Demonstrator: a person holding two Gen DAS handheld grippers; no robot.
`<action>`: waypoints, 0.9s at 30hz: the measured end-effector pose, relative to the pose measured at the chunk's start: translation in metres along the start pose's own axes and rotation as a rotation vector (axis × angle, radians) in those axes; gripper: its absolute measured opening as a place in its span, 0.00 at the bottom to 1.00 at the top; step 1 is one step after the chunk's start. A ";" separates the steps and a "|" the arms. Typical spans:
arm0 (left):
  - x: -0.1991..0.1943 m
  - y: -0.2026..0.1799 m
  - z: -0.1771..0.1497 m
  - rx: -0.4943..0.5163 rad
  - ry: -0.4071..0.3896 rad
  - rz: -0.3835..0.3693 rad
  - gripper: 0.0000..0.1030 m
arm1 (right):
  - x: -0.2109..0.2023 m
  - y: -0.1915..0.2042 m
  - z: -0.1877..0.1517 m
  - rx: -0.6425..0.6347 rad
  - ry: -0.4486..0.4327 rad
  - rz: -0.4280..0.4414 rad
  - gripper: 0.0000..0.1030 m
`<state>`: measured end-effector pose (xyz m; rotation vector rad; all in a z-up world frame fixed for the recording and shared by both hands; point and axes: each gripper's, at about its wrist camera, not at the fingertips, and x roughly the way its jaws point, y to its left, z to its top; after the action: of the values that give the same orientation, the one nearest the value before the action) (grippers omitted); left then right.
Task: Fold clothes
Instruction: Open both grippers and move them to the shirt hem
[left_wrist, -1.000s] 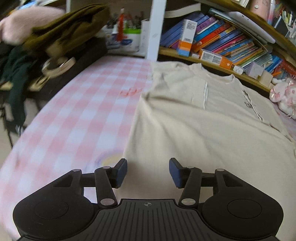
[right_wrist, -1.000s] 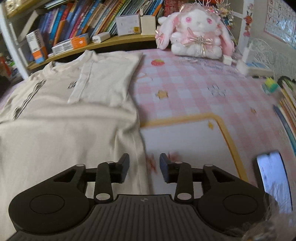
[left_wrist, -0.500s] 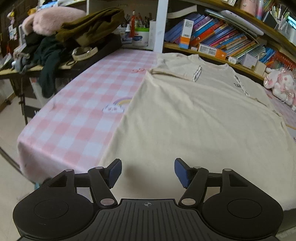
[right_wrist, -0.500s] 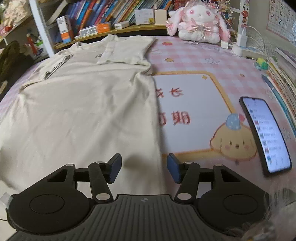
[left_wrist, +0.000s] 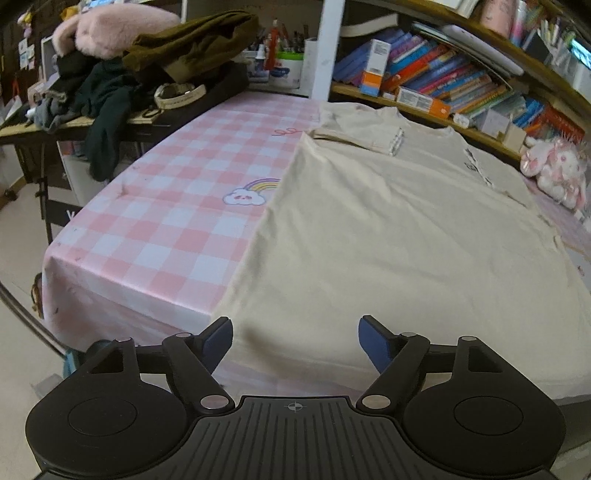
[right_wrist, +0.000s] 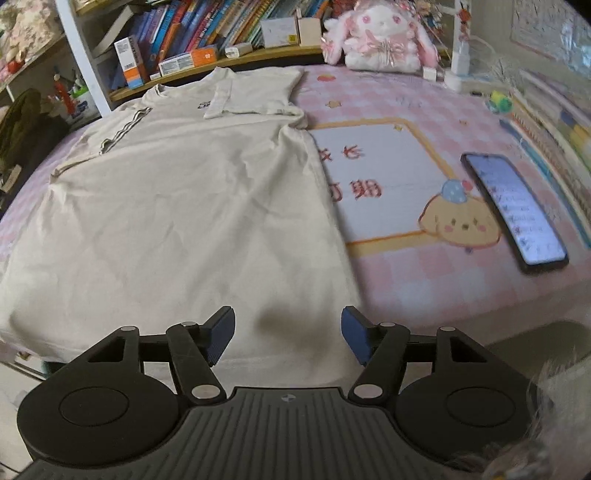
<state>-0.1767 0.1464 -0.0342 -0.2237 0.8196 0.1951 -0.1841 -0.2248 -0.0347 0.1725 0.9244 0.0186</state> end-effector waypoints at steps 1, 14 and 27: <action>0.001 0.004 -0.001 -0.009 0.009 -0.001 0.75 | -0.002 0.001 -0.002 0.005 -0.001 -0.002 0.60; 0.014 0.049 -0.013 -0.091 0.048 -0.081 0.74 | -0.009 -0.022 -0.026 0.141 0.025 -0.044 0.60; 0.031 0.075 -0.007 -0.111 0.112 -0.222 0.65 | -0.004 -0.044 -0.019 0.175 0.052 0.036 0.58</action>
<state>-0.1797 0.2188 -0.0706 -0.4312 0.8887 0.0191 -0.2037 -0.2655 -0.0496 0.3520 0.9753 -0.0250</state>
